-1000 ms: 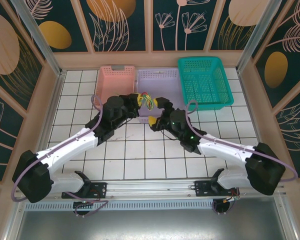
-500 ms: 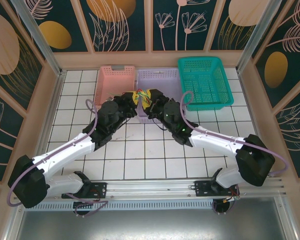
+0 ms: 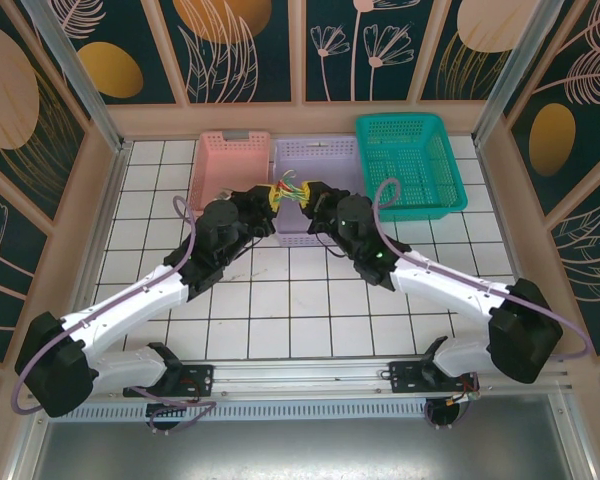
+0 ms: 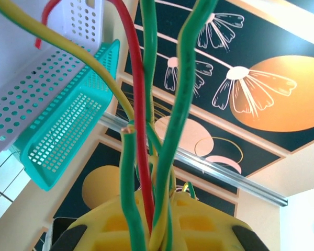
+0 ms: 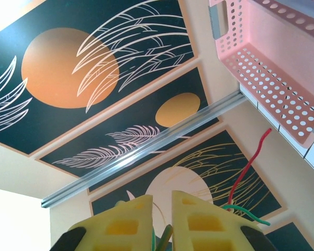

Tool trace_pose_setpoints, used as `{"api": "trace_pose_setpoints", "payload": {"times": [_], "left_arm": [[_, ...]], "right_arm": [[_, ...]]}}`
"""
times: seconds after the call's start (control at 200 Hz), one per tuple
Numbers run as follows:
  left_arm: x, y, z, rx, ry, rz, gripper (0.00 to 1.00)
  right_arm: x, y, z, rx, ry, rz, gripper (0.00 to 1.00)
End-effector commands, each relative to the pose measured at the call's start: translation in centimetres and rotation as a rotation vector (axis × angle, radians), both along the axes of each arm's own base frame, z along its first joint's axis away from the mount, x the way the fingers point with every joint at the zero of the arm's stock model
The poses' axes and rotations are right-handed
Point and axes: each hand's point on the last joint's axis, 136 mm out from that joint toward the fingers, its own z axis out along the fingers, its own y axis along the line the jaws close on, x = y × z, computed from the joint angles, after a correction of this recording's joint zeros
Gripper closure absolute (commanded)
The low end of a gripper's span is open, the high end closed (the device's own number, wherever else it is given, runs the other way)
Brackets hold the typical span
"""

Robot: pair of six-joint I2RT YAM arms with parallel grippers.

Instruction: Untangle the cables

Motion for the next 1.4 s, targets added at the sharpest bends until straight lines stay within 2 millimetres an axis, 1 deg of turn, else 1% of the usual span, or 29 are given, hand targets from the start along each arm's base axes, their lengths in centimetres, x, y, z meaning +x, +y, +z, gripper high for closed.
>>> {"api": "trace_pose_setpoints", "payload": {"times": [0.0,0.03,0.07,0.095,0.125,0.175,0.255,0.295,0.35,0.4,0.42,0.445,0.455,0.465,0.531,0.556,0.606,0.636,0.671,0.741,0.796,0.846,0.926,1.056,1.191,1.296,1.396], "left_arm": [[-0.2,-0.2,-0.1,0.113,-0.015,-0.03,0.95],[-0.3,-0.3,0.2,0.123,-0.026,-0.039,0.83],[-0.4,-0.2,0.5,0.142,-0.034,-0.048,0.56],[-0.6,-0.1,0.6,0.159,-0.029,-0.053,0.44],[-0.9,-0.1,0.4,0.182,-0.009,-0.064,0.36],[-1.4,0.1,0.1,0.202,0.013,-0.08,0.31],[-2.2,-0.6,-0.2,0.164,0.047,-0.131,0.3],[-2.4,-1.1,-0.1,0.142,0.057,-0.161,0.3],[-2.6,-2.1,0.4,0.113,0.061,-0.206,0.28],[-2.6,-3.0,1.0,0.087,0.054,-0.241,0.26],[-2.5,-3.4,1.1,0.079,0.052,-0.255,0.26],[-2.5,-3.8,0.6,0.078,0.061,-0.272,0.26],[-2.5,-4.1,1.7,0.064,0.044,-0.28,0.26],[-2.4,-4.2,2.0,0.061,0.041,-0.286,0.26],[-2.4,-5.2,2.3,0.071,0.041,-0.33,0.26],[-2.4,-5.5,2.1,0.091,0.045,-0.343,0.26],[-2.5,-5.7,2.4,0.147,0.046,-0.369,0.27],[-2.7,-5.6,1.8,0.206,0.063,-0.383,0.29],[-2.7,-5.3,1.7,0.275,0.067,-0.387,0.31],[-3.1,-4.5,0.8,0.399,0.08,-0.404,0.34],[-3.4,-4.3,-0.1,0.455,0.096,-0.424,0.35],[-3.7,-4.2,-0.8,0.477,0.108,-0.446,0.36],[-4.0,-4.4,-1.6,0.493,0.11,-0.473,0.38],[-3.6,-4.9,-2.1,0.536,0.087,-0.505,0.44],[-3.5,-5.8,-3.0,0.523,0.077,-0.537,0.47],[-3.3,-6.6,-3.6,0.491,0.071,-0.558,0.54],[-3.3,-7.4,-4.1,0.476,0.073,-0.59,0.54]], "right_arm": [[1.2,-2.6,2.3,0.071,0.013,-0.073,1.0],[1.4,-2.8,2.5,0.045,0.003,-0.059,1.0],[1.6,-3.1,2.8,0.003,-0.021,-0.04,1.0],[1.7,-3.5,3.1,-0.033,-0.046,-0.033,1.0],[1.8,-3.9,3.3,-0.075,-0.07,-0.029,1.0],[1.9,-4.6,3.5,-0.147,-0.111,-0.022,1.0],[2.0,-5.4,4.5,-0.264,-0.233,0.004,1.0],[1.9,-5.3,5.0,-0.328,-0.306,0.033,1.0],[1.8,-5.0,5.9,-0.43,-0.418,0.057,1.0],[1.2,-3.9,6.3,-0.513,-0.514,0.131,1.0],[1.1,-3.4,6.3,-0.543,-0.546,0.157,1.0],[0.9,-2.9,6.2,-0.579,-0.582,0.193,1.0],[0.8,-2.6,6.1,-0.593,-0.597,0.207,1.0],[0.7,-2.4,6.1,-0.606,-0.61,0.22,1.0],[0.1,-1.0,5.4,-0.706,-0.692,0.313,1.0],[-0.2,-0.7,5.3,-0.741,-0.722,0.335,1.0],[-0.9,-0.1,4.9,-0.847,-0.792,0.378,1.0],[-1.2,0.1,4.7,-0.894,-0.82,0.402,1.0],[-1.6,0.3,4.6,-0.921,-0.868,0.436,1.0],[-2.6,0.6,4.9,-0.96,-0.956,0.488,1.0],[-3.0,0.6,4.9,-0.987,-1.0,0.524,1.0],[-3.4,0.4,5.1,-0.999,-1.03,0.539,1.0],[-4.1,0.4,5.5,-1.005,-1.083,0.573,1.0],[-4.5,0.4,5.3,-1.0,-1.093,0.611,1.0],[-4.8,0.4,5.7,-0.953,-1.097,0.603,1.0],[-5.0,0.3,6.1,-0.925,-1.098,0.585,1.0],[-5.1,0.3,6.4,-0.908,-1.099,0.579,1.0]]}}
